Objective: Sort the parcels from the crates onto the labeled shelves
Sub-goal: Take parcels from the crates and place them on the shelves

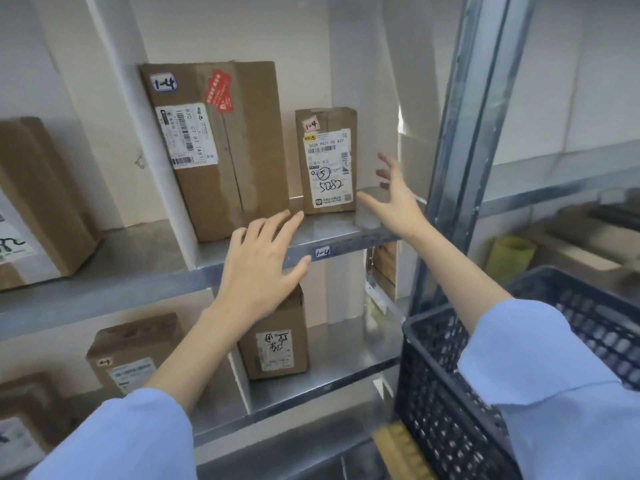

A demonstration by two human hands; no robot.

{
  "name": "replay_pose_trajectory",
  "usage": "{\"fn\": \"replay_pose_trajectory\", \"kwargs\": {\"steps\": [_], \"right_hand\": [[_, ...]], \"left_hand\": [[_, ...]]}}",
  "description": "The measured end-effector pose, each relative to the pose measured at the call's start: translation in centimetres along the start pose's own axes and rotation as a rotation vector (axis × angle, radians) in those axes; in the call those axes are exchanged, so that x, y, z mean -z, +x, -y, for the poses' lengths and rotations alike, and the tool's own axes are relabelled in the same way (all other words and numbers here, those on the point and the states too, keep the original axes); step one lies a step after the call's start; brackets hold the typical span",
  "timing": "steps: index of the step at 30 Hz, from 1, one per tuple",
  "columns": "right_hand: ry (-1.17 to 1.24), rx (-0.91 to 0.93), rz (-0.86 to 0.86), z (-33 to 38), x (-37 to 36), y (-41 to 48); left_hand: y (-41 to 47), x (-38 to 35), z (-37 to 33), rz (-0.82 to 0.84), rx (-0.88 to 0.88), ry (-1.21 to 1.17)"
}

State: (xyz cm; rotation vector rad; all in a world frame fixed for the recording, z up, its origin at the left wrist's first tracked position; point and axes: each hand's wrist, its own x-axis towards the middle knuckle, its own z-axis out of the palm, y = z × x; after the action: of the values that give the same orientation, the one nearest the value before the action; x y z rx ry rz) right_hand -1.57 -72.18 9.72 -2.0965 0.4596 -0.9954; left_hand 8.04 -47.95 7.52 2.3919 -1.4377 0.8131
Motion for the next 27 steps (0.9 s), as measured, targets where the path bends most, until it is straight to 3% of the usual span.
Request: {"fn": "replay_pose_trajectory", "kwargs": {"steps": [9, 13, 20, 27], "right_hand": [[-0.578, -0.091, -0.078, -0.7, 4.8, -10.7], [-0.755, -0.234, -0.093, -1.7, 6.7, -15.8], [-0.846, -0.497, -0.158, -4.1, 9.8, -22.7], [-0.765, -0.742, -0.177, -9.8, 13.1, -26.3]], "left_hand": [[1.1, -2.4, -6.6, 0.032, -0.269, -0.194], [0.9, -4.0, -9.9, 0.056, -0.36, -0.242], [0.3, -7.2, -15.8, 0.122, -0.523, -0.324], [1.3, -11.7, -21.2, 0.219, -0.638, -0.374]]}}
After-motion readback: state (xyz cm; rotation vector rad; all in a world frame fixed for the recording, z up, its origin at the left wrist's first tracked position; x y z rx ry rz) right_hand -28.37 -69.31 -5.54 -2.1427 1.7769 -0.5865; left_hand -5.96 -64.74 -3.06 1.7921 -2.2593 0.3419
